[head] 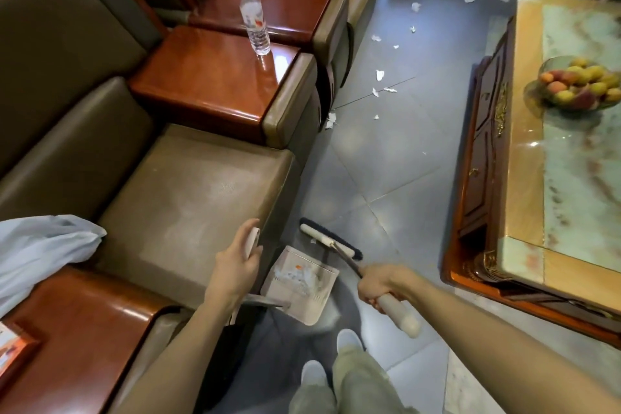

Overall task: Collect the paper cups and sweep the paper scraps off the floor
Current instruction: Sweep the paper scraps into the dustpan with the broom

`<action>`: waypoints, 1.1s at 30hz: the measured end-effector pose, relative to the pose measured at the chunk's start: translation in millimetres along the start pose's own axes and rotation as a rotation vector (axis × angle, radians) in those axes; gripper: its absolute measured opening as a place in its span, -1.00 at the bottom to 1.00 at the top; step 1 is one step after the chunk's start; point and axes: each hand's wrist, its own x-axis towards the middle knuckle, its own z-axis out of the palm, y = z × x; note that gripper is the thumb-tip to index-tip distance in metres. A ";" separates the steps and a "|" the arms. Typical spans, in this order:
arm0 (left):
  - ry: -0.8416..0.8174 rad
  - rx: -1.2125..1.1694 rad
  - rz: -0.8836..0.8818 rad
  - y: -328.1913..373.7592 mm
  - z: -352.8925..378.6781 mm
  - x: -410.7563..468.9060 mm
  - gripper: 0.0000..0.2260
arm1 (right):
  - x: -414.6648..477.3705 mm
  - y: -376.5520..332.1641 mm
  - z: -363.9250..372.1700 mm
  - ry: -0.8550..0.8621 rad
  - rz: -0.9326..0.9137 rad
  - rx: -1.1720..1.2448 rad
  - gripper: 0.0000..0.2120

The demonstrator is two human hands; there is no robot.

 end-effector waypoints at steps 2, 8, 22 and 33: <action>-0.005 0.001 0.014 -2.7 -1.4 -0.3 -0.61 | -6.8 -7.4 9.8 -0.024 -0.012 -0.073 -0.67; -0.023 -0.027 0.036 -9.3 -3.9 -12.9 -0.62 | -30.6 8.6 25.5 -0.081 -0.033 0.109 -0.52; -0.092 -0.077 0.185 19.2 2.9 -22.7 -0.59 | -129.5 63.1 -65.8 -0.244 0.129 0.685 -0.77; 0.000 -0.103 0.225 134.1 39.3 121.7 -0.62 | -56.9 69.0 -237.1 -0.066 0.063 0.927 -0.43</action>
